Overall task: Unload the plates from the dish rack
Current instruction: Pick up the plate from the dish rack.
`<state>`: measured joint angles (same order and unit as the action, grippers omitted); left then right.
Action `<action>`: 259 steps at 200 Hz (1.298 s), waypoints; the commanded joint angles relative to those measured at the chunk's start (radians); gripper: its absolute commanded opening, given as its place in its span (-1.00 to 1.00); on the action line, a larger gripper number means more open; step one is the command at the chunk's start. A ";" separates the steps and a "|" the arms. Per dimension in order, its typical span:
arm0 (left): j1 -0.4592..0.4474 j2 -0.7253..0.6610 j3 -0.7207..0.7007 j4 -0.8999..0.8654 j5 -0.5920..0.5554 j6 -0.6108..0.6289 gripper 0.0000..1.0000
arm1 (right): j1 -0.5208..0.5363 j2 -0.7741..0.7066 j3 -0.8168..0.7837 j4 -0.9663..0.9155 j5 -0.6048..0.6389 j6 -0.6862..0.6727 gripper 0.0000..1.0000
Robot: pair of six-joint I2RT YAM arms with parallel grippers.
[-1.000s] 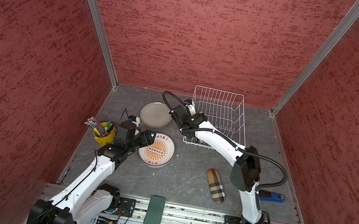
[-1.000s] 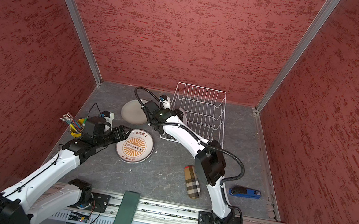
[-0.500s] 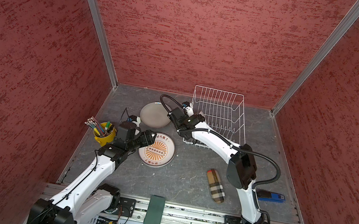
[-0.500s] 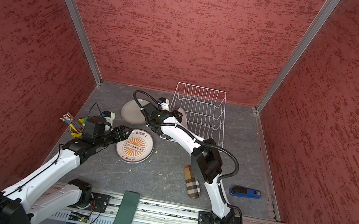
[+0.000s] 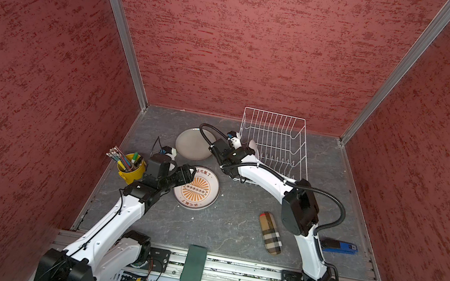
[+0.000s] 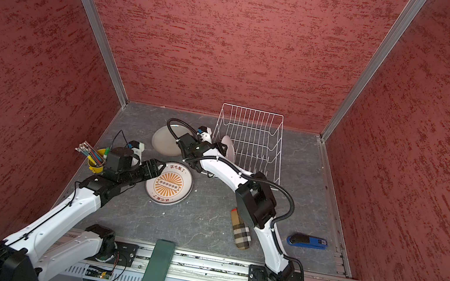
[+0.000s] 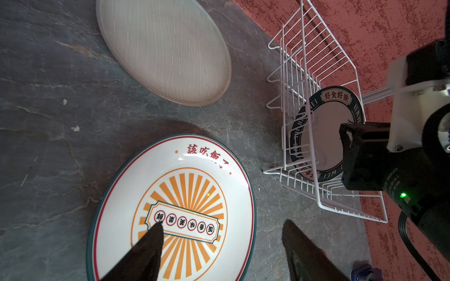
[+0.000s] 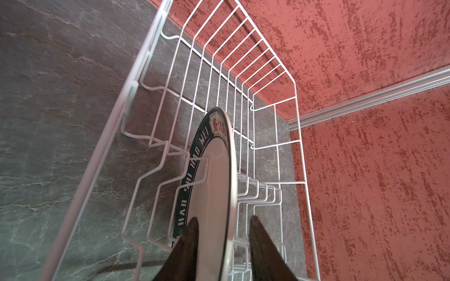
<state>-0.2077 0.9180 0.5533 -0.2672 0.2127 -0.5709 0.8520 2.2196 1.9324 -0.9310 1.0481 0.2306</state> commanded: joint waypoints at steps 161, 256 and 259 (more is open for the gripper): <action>0.036 -0.002 -0.011 0.059 0.071 -0.041 0.53 | 0.002 -0.099 -0.084 0.144 0.129 -0.076 -1.00; 0.042 -0.006 -0.010 0.073 0.093 -0.054 0.53 | 0.005 -0.343 -0.237 0.424 0.190 -0.196 -1.00; 0.043 -0.006 -0.011 0.077 0.097 -0.057 0.53 | 0.005 -0.354 -0.244 0.435 0.183 -0.196 -1.00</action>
<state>-0.1745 0.9184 0.5339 -0.2222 0.2893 -0.6159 0.8505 1.9526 1.7237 -0.6086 1.1748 0.0669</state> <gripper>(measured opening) 0.767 0.074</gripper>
